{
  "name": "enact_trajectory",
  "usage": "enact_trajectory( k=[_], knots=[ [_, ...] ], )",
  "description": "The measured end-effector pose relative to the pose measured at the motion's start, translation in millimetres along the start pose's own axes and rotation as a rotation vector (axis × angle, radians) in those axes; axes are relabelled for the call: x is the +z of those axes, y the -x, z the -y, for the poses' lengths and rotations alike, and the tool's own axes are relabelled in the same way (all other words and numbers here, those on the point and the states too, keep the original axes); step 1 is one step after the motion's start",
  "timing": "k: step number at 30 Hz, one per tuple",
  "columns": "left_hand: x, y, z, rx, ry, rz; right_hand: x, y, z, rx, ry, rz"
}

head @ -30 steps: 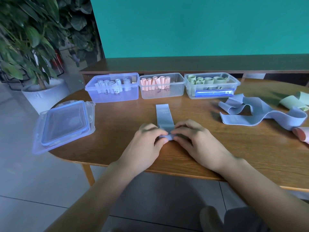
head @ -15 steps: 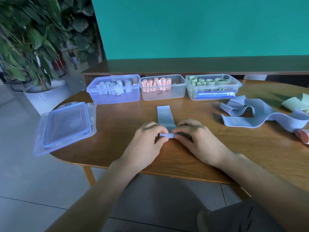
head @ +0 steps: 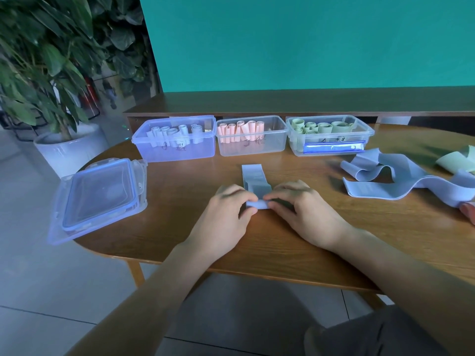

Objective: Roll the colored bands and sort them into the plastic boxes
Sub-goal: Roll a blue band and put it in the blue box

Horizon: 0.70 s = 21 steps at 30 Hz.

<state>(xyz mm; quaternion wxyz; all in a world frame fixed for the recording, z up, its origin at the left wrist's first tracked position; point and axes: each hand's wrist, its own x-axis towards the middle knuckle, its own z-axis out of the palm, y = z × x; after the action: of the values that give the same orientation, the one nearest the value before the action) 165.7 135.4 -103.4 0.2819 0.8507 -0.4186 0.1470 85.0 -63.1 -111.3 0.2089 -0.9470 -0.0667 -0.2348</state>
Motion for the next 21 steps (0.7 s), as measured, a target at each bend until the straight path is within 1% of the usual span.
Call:
enact_trajectory(
  k=[4, 8, 12, 15, 21],
  knots=[
    [1, -4, 3, -0.008, 0.013, 0.019, -1, 0, 1, -0.009, 0.002, -0.03],
    [1, -5, 4, -0.016, -0.002, 0.03, -1, -2, -1, 0.009, -0.006, -0.001],
    [1, -4, 3, 0.007, -0.009, -0.01, 1, -7, -4, 0.022, -0.024, 0.0],
    [2, -5, 4, 0.017, -0.008, 0.008, 1, -10, -6, 0.029, -0.029, 0.016],
    [8, -13, 9, 0.003, -0.006, 0.034, 1, -13, -7, 0.041, 0.036, 0.016]
  ],
)
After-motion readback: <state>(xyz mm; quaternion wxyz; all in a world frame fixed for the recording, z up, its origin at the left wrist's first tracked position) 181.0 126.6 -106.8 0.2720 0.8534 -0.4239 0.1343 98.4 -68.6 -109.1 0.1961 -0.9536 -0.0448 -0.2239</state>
